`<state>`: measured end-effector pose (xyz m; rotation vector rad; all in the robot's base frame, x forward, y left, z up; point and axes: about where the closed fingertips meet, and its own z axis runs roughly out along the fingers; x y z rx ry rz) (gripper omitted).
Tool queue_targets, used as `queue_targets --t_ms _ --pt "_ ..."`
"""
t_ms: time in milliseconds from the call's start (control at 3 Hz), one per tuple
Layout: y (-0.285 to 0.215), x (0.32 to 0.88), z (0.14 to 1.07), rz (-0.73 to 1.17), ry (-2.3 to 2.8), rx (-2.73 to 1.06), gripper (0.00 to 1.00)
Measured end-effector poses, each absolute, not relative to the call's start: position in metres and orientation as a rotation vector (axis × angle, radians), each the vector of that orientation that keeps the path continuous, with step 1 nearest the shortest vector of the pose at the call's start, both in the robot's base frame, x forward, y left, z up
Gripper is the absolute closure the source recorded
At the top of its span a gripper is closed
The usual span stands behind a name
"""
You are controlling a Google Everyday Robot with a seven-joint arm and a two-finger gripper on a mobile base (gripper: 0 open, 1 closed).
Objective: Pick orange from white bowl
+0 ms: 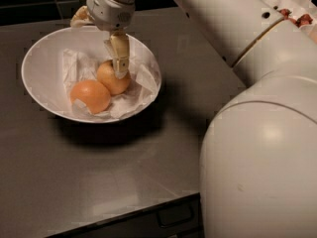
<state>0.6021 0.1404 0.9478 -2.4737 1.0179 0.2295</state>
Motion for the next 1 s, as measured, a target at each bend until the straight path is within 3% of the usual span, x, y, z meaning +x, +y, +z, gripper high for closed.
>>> queue_targets --t_ms 1000 --pt "0.122 0.582 0.916 0.328 1.101 -2.503 0.05"
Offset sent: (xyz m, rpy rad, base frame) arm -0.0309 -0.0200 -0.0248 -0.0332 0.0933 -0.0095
